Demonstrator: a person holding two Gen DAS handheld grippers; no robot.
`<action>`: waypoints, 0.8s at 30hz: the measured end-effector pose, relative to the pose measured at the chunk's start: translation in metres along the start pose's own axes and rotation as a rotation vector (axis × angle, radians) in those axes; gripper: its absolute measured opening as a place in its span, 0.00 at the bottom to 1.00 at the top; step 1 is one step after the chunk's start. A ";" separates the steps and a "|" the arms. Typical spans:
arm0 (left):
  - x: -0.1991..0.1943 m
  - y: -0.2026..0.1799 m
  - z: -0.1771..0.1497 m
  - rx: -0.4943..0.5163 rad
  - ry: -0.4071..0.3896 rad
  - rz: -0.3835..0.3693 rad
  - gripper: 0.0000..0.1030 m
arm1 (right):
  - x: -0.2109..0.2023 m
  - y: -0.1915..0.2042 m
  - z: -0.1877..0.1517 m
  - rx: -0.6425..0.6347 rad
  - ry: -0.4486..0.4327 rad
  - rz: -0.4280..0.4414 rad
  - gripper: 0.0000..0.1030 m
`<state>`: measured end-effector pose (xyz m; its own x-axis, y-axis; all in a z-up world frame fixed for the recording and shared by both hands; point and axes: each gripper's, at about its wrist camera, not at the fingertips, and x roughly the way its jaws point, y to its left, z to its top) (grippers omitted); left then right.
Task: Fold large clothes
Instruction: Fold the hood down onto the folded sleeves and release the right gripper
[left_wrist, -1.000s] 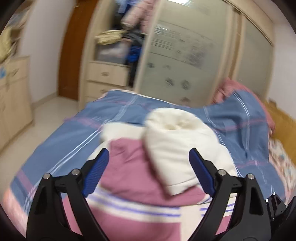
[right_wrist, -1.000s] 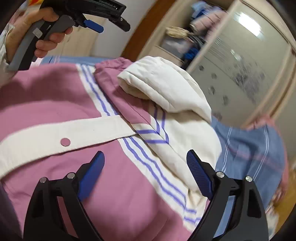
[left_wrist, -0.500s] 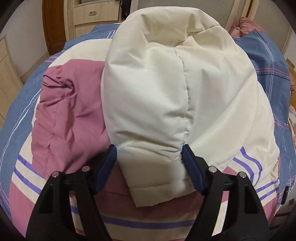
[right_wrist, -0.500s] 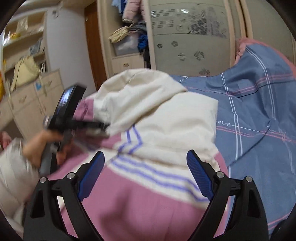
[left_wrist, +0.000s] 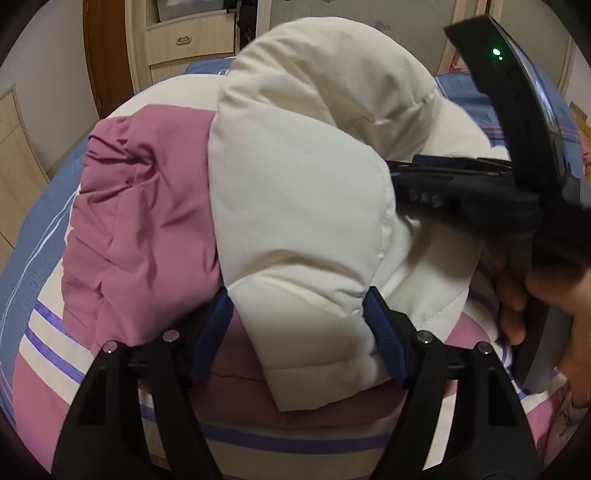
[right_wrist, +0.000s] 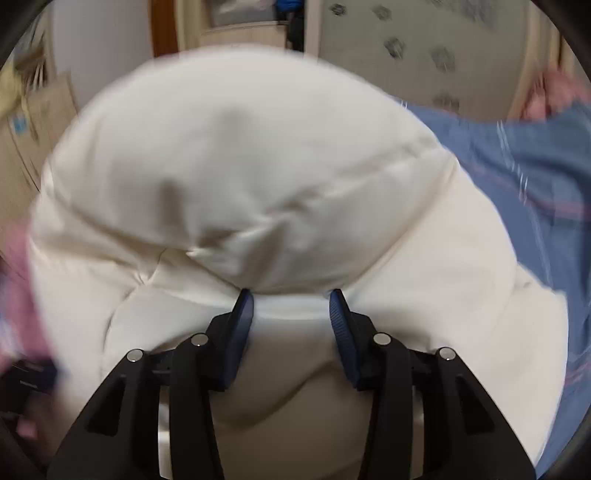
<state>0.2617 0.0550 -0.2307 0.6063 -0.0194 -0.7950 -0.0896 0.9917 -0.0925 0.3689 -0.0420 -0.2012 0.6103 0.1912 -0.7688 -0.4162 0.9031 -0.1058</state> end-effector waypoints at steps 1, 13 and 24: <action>0.000 0.000 -0.001 0.001 -0.003 0.002 0.73 | -0.005 0.001 0.001 0.006 -0.009 -0.009 0.44; -0.001 0.010 -0.011 -0.001 -0.043 -0.013 0.73 | -0.048 -0.018 -0.047 -0.034 0.010 -0.017 0.68; -0.007 0.005 -0.008 -0.003 -0.057 -0.019 0.73 | -0.096 -0.068 -0.114 0.139 0.097 -0.046 0.69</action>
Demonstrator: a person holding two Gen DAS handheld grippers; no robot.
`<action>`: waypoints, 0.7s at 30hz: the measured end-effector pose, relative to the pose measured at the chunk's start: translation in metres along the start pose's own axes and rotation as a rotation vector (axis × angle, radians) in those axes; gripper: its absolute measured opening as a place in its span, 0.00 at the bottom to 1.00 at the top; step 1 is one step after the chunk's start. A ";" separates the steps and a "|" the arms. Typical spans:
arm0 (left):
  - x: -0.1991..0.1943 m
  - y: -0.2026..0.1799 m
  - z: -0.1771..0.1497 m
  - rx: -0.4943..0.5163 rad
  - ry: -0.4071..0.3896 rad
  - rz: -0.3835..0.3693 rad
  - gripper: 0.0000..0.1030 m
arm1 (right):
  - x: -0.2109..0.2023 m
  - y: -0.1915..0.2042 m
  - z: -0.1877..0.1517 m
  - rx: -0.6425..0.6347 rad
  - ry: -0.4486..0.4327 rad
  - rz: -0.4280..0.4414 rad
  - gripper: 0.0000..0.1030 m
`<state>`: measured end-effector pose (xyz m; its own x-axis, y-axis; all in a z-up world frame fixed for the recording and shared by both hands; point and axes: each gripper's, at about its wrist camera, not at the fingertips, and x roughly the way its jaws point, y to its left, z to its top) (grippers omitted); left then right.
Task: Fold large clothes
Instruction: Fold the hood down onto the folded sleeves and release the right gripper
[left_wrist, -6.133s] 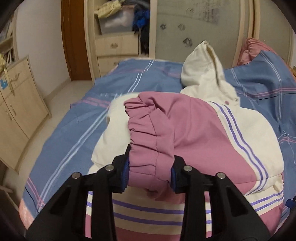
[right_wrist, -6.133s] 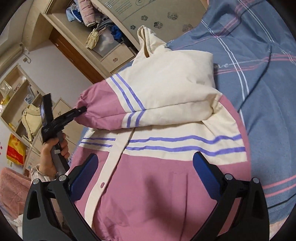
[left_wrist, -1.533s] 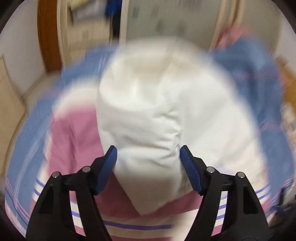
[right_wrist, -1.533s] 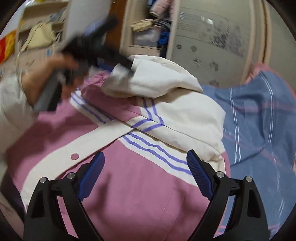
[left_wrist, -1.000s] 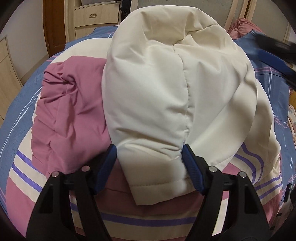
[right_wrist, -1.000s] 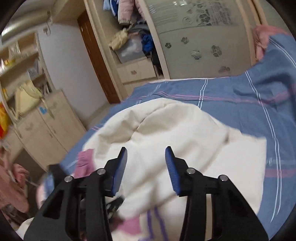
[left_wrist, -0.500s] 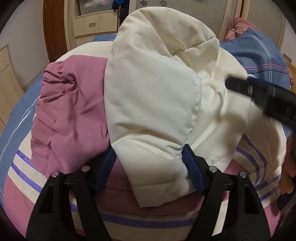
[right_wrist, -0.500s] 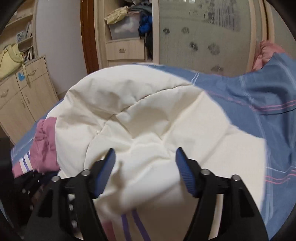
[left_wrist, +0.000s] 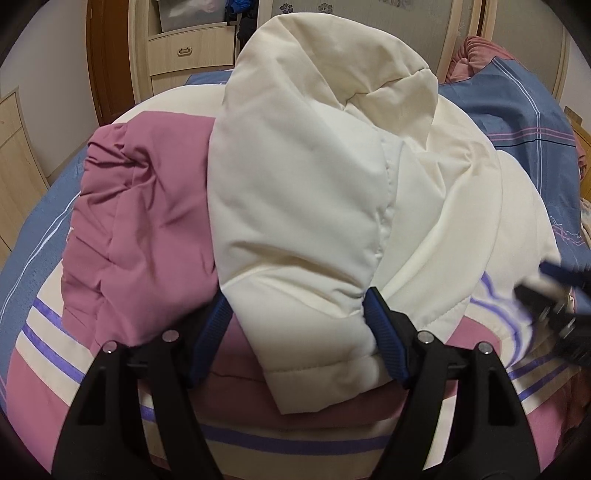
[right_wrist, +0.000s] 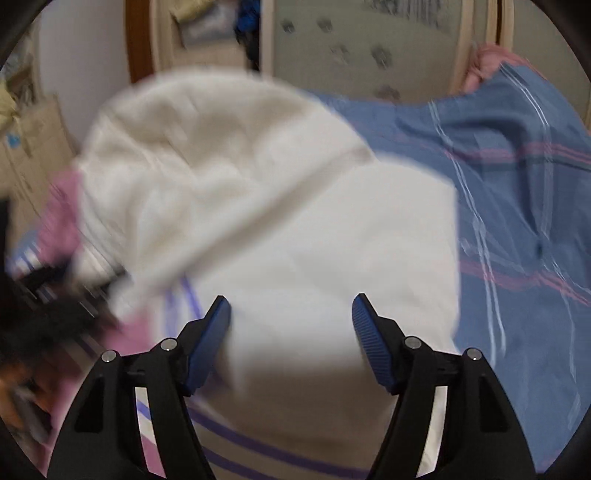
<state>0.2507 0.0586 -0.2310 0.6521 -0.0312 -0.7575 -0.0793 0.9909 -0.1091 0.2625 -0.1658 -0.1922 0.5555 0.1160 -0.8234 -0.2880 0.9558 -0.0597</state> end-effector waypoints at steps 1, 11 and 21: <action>0.000 -0.002 0.001 0.009 0.006 0.009 0.74 | 0.001 -0.001 -0.010 0.007 -0.007 0.021 0.69; -0.031 0.006 -0.014 0.075 0.034 0.055 0.85 | -0.016 -0.045 -0.070 0.080 0.038 0.017 0.79; -0.102 0.019 -0.056 0.044 -0.053 0.011 0.85 | -0.087 -0.077 -0.115 0.243 -0.072 0.159 0.80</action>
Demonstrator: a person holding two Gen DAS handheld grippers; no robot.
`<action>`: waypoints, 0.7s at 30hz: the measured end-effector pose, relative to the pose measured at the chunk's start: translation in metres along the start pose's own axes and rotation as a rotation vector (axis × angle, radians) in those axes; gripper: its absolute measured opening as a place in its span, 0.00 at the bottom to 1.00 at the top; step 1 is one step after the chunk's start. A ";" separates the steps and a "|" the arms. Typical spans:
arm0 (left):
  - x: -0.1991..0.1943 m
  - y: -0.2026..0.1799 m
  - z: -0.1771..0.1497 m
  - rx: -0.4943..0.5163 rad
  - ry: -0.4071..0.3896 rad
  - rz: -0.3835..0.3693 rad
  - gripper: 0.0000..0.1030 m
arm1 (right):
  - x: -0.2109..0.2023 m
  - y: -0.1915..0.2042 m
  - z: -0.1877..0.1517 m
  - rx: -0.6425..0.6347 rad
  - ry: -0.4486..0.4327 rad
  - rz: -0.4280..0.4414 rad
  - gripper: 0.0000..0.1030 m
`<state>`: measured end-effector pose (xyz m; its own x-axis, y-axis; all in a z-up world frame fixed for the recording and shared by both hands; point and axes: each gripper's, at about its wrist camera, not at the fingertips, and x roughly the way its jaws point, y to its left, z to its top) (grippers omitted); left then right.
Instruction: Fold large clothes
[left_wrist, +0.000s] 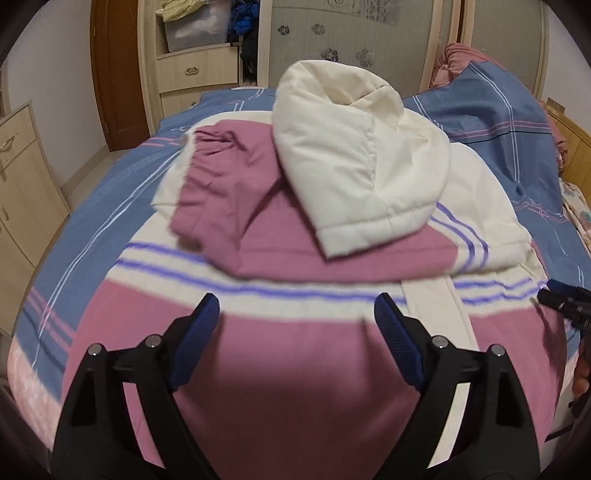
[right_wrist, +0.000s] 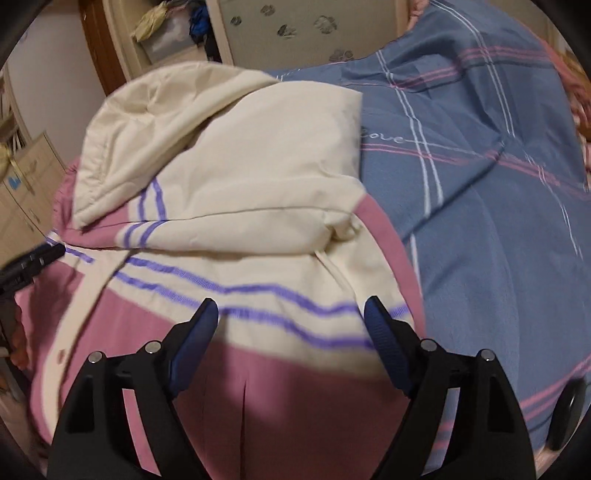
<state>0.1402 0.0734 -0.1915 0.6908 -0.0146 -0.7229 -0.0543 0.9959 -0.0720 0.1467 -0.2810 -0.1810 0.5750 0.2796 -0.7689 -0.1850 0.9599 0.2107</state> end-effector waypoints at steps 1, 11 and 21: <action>-0.006 0.004 -0.006 0.000 -0.001 0.013 0.85 | -0.011 0.004 -0.009 0.002 -0.017 0.015 0.80; 0.014 0.021 -0.040 0.017 0.090 0.080 0.87 | 0.014 0.033 -0.038 -0.108 0.049 -0.045 0.87; 0.010 0.019 -0.045 0.015 0.069 0.091 0.87 | -0.015 0.047 -0.033 -0.070 -0.011 0.070 0.87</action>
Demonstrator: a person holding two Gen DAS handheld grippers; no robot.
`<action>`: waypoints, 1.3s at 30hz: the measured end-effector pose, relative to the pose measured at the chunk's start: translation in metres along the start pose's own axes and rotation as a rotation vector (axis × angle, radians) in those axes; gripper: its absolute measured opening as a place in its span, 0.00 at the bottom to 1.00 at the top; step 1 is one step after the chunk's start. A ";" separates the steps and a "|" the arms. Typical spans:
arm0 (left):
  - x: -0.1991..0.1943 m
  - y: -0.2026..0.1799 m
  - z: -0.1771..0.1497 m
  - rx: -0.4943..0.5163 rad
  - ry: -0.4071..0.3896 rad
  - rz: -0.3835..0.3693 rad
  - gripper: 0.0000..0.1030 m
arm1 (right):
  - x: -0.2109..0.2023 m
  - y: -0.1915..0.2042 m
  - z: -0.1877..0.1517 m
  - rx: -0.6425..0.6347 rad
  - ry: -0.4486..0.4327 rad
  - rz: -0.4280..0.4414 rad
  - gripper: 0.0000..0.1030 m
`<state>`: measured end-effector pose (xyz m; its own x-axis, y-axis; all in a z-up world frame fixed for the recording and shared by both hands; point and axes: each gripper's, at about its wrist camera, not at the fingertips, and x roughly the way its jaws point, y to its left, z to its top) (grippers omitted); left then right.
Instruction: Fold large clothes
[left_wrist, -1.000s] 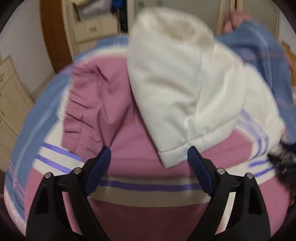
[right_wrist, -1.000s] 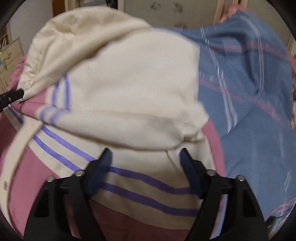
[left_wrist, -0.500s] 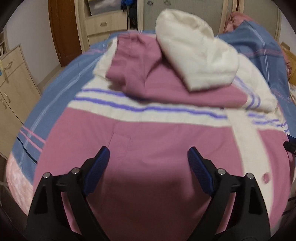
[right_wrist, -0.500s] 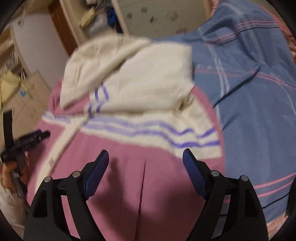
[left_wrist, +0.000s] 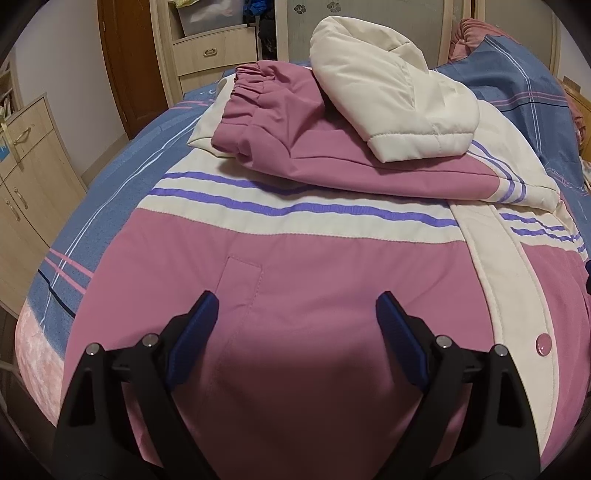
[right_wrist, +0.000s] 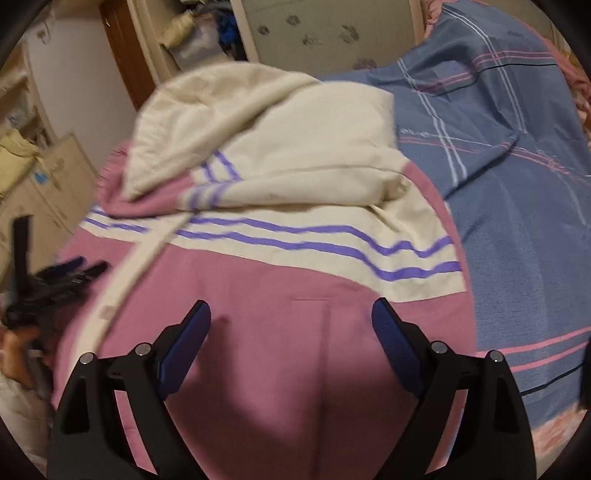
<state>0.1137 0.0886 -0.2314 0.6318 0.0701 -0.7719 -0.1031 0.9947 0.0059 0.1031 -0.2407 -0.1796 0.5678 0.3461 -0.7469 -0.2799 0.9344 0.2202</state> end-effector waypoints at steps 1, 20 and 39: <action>0.000 0.000 0.000 -0.001 -0.002 0.000 0.87 | 0.005 0.006 -0.001 -0.027 0.020 -0.025 0.87; -0.001 0.004 -0.006 -0.003 -0.016 -0.001 0.87 | 0.034 0.015 -0.018 -0.095 0.061 -0.131 0.96; -0.044 0.001 0.007 -0.064 -0.047 -0.139 0.90 | 0.008 0.044 0.000 -0.149 0.052 -0.070 0.97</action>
<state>0.0911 0.0875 -0.1928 0.6785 -0.0627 -0.7319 -0.0600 0.9883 -0.1403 0.0956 -0.1970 -0.1758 0.5502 0.2718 -0.7896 -0.3544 0.9322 0.0739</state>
